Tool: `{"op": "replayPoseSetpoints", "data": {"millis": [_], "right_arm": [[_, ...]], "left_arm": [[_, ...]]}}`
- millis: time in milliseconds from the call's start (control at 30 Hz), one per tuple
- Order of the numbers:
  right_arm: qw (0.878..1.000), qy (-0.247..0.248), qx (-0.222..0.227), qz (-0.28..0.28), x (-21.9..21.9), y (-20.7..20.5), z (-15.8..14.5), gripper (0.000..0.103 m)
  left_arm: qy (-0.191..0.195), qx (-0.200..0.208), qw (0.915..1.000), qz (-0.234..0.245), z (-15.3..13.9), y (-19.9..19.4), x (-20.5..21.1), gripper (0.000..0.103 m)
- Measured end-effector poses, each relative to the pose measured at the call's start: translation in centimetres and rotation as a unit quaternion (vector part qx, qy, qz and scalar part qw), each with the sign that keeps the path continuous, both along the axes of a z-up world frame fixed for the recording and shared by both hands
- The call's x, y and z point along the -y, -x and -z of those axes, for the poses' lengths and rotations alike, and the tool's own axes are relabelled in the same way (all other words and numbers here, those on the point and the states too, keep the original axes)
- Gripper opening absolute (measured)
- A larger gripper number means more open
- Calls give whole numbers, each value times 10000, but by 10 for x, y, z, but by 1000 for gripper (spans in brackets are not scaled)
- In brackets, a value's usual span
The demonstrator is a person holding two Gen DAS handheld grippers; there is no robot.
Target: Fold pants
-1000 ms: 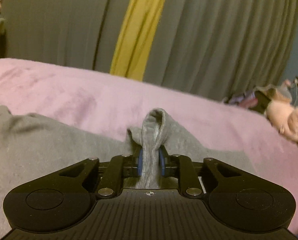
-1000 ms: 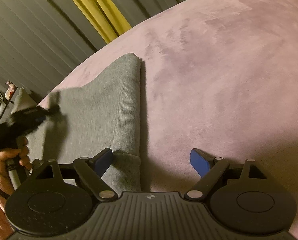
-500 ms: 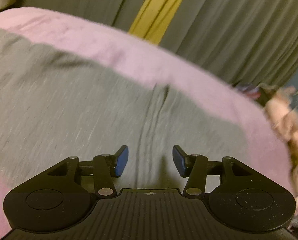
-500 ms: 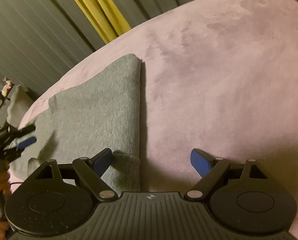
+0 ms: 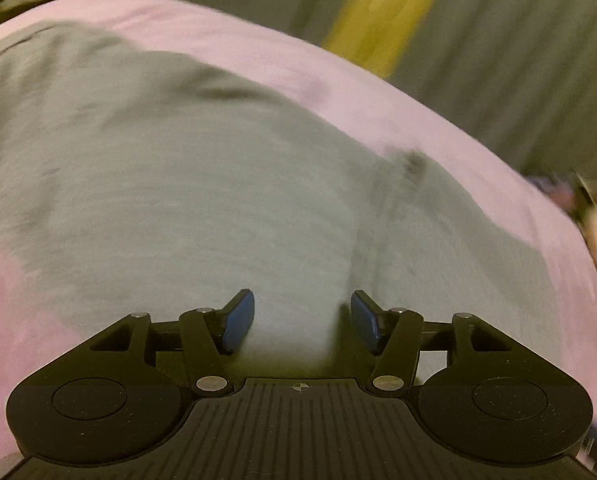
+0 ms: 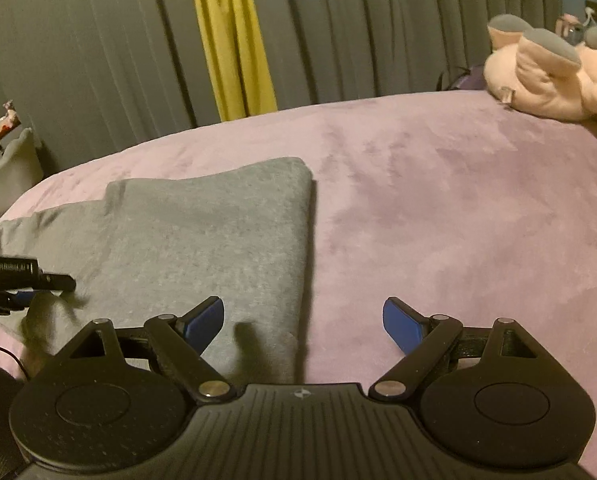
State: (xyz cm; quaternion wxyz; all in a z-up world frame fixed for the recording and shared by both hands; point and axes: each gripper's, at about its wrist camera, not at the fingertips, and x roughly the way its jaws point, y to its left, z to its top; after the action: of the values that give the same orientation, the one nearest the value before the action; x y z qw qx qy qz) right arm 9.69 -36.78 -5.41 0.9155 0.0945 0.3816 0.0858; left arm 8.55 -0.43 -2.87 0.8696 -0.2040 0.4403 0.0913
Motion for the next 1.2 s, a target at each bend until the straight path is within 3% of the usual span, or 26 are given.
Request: {"op": "replayPoseSetpoints", "data": {"millis": [100,167,300,433,500,567,733,800,900,967,1000,1033,1067,1200], "right_arm": [[9994,183,-222,-167,-9,-6,8,89],[9993,188,-283,-183,-10,-9,11,89],[9995,-15,-326,-36,-4,-7,13,90],[9993,-234,-291,39,0,-7,14,90],[9993,-259,-258,25,0,-7,14,90],[9994,-211,-285,-14,-3,-7,15,90],[9990,-127,-425,4,-8,-10,18,90],[9989,-130,-456,47,-8,-10,17,91],[9988,-42,-489,69,-11,-11,17,92],[9987,43,-502,73,-14,-12,17,92],[9987,80,-506,69,-15,-12,18,92],[9986,101,-505,75,-16,-12,18,92],[9987,108,-500,86,-16,-12,17,92],[9989,110,-444,101,-16,-10,16,92]], "left_arm": [[54,96,9977,-668,-8,4,-31,61],[328,467,9925,-1081,-18,14,-62,63],[1063,1373,9623,-2091,-26,47,-146,74],[1382,1488,9331,-2967,-13,79,-221,73],[1543,1327,9222,-3290,0,89,-247,72],[1919,1349,9151,-3280,15,95,-265,71],[2798,1882,8885,-3112,37,89,-294,71],[2885,1863,8892,-3022,39,73,-302,71],[2820,1583,9030,-2828,42,46,-309,72],[2767,1506,9048,-2866,41,34,-309,69],[2728,1446,9056,-2909,38,28,-309,64],[2657,1362,9089,-2912,35,24,-308,37],[2565,1292,9144,-2851,32,19,-305,27],[1444,1504,9523,-2228,-5,11,-277,20]]}}
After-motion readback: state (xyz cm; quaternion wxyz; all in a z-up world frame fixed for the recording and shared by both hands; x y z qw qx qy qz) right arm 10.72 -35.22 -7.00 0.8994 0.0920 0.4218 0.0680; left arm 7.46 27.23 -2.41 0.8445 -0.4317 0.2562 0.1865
